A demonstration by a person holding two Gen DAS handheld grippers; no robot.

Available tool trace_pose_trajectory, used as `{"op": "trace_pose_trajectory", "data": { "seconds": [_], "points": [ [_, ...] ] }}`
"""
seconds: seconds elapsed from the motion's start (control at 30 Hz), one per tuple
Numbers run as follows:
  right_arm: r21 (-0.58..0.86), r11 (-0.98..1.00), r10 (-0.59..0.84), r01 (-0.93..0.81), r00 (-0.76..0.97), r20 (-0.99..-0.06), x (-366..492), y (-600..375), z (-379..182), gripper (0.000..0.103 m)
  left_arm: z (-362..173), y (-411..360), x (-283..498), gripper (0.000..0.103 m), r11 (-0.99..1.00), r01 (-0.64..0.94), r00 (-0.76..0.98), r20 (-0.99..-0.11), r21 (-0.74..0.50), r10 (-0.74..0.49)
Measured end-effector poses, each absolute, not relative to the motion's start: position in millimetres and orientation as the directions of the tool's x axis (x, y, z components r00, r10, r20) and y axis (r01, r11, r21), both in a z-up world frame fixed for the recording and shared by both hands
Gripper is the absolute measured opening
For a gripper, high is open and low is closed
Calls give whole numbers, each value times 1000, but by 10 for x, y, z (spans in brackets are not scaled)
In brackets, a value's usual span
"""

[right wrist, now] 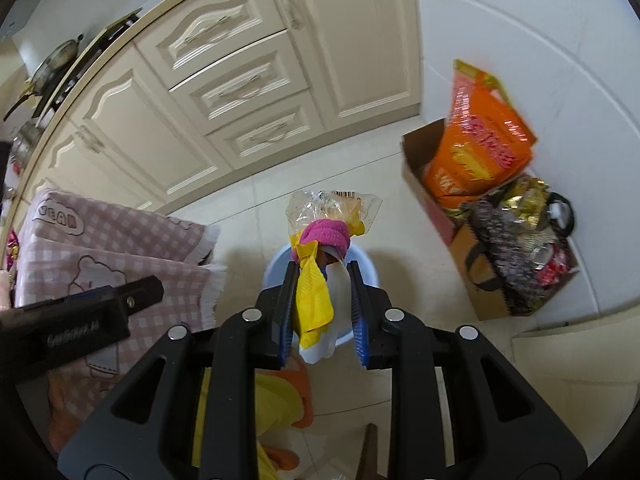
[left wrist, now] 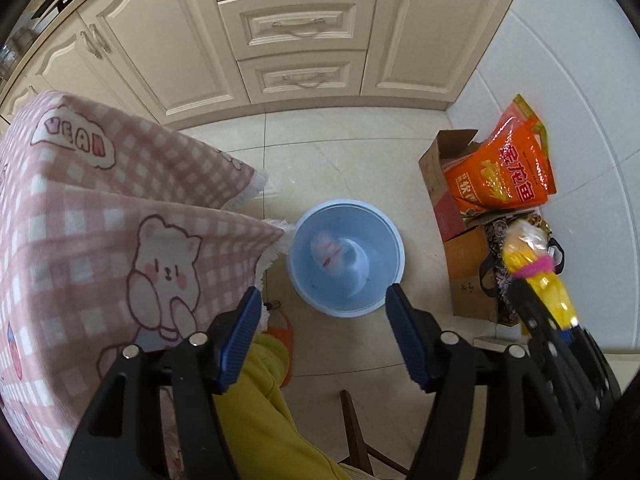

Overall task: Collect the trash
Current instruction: 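Carry both items over the blue bin and open both grippers to drop them, then move both grippers back over the table toward the paper cup and bread bag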

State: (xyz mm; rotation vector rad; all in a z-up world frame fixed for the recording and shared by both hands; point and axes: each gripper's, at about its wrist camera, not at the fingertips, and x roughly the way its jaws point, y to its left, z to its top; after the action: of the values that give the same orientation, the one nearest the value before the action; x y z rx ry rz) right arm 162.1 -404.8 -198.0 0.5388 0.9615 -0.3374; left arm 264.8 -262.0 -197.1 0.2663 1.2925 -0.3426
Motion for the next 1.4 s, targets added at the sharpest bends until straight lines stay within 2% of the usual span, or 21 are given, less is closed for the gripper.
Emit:
{"op": "trace_pose_trajectory", "data": {
  "seconds": [0.13,0.2,0.23,0.27,0.47,1.07,1.4],
  "points": [
    [313,830,16,461,542,-840,1844,-3980,-1970,26,-1905,-2465,2676,64,929,369,275,-957,18,-91],
    [344,832,47,435,562,-826,1914,-3924,-1931,36,-1867,-2395,2693,64,935,354,293,-952,28,-83],
    [344,835,51,429,564,-824,1956,-3898,-1911,64,-1848,-2364,2705,64,937,348,299,-951,26,-85],
    [335,835,37,436,564,-825,1984,-3882,-1890,72,-1827,-2334,2715,65,940,341,303,-949,23,-86],
    [318,833,3,453,571,-821,1960,-3872,-1829,72,-1773,-2206,2783,66,953,304,309,-946,2,-97],
    [283,837,-33,469,559,-828,1646,-3817,-1705,72,-1701,-2210,2508,66,936,351,330,-938,19,-104],
    [300,830,-72,470,623,-779,1299,-3691,-1354,72,-1334,-2140,2141,67,926,377,398,-906,17,-146]
  ]
}}
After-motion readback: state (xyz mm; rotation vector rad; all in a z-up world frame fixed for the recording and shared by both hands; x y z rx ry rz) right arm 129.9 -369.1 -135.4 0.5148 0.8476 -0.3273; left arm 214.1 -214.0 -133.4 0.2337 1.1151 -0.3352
